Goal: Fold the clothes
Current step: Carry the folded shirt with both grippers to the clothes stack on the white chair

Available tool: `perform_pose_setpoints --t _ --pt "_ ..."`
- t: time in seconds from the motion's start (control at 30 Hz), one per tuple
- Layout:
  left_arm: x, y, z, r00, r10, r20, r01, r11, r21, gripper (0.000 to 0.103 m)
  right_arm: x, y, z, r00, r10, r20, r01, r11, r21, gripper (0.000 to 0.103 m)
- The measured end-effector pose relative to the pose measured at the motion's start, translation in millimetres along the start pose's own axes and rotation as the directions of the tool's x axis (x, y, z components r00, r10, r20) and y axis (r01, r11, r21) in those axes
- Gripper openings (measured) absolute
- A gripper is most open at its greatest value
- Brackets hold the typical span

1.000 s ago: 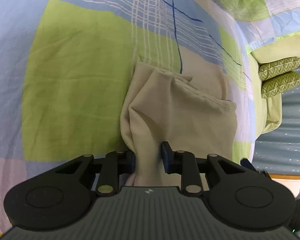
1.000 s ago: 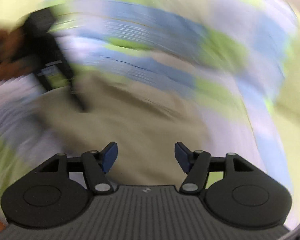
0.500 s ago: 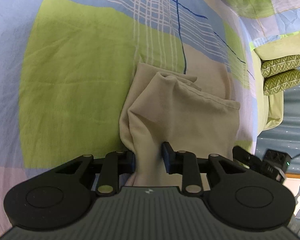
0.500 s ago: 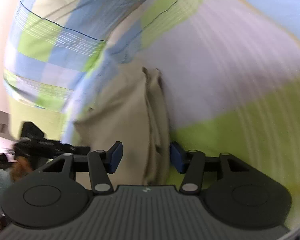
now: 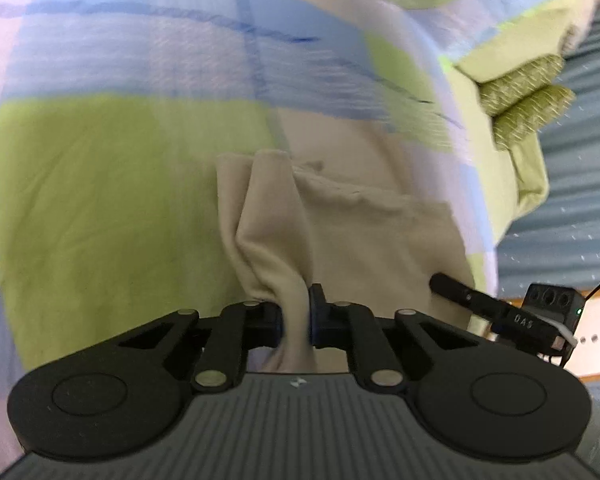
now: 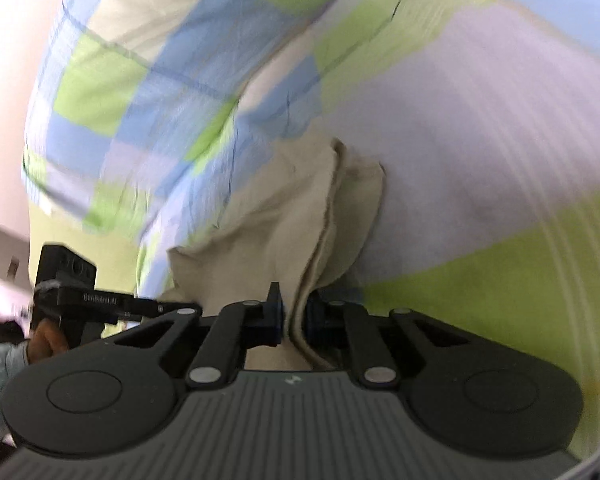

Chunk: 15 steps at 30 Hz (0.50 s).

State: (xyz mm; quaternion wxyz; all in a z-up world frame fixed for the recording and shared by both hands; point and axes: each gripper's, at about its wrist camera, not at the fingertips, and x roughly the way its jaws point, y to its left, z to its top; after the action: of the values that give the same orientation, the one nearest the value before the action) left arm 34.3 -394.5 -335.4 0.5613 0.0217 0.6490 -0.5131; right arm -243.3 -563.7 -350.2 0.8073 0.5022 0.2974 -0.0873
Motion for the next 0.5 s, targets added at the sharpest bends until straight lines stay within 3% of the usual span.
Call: perform_pose_setpoints --t 0.13,0.2,0.33,0.4,0.43,0.5 --pt "12.8 -50.9 11.6 0.999 -0.018 -0.046 0.023 0.993 0.118 0.010 -56.0 -5.1 -21.8 0.990 -0.052 0.134 0.038 0.994 0.102 0.009" --pt "29.0 -95.0 13.8 0.995 -0.036 -0.090 0.054 0.978 0.202 0.010 -83.1 -9.5 -32.1 0.980 -0.078 0.181 0.053 0.989 0.140 0.009" --pt "67.9 -175.8 6.6 0.979 -0.077 -0.191 0.133 0.944 0.302 0.010 -167.9 -24.7 -66.0 0.937 -0.153 0.313 0.077 0.967 0.244 0.009" --pt "99.5 -231.5 -5.9 0.959 -0.099 -0.266 0.196 0.910 0.367 0.010 -233.1 -34.7 -96.0 0.889 -0.226 0.398 0.098 0.943 0.317 0.009" --pt "114.8 -257.5 -13.1 0.946 -0.109 -0.304 0.229 0.891 0.393 0.010 -249.0 -37.6 -104.1 0.876 -0.246 0.415 0.104 0.936 0.336 0.009" --pt "161.2 -332.0 -36.3 0.907 -0.132 -0.401 0.318 0.839 0.442 0.010 -321.3 -51.5 -138.7 0.807 -0.342 0.481 0.129 0.898 0.421 0.009"
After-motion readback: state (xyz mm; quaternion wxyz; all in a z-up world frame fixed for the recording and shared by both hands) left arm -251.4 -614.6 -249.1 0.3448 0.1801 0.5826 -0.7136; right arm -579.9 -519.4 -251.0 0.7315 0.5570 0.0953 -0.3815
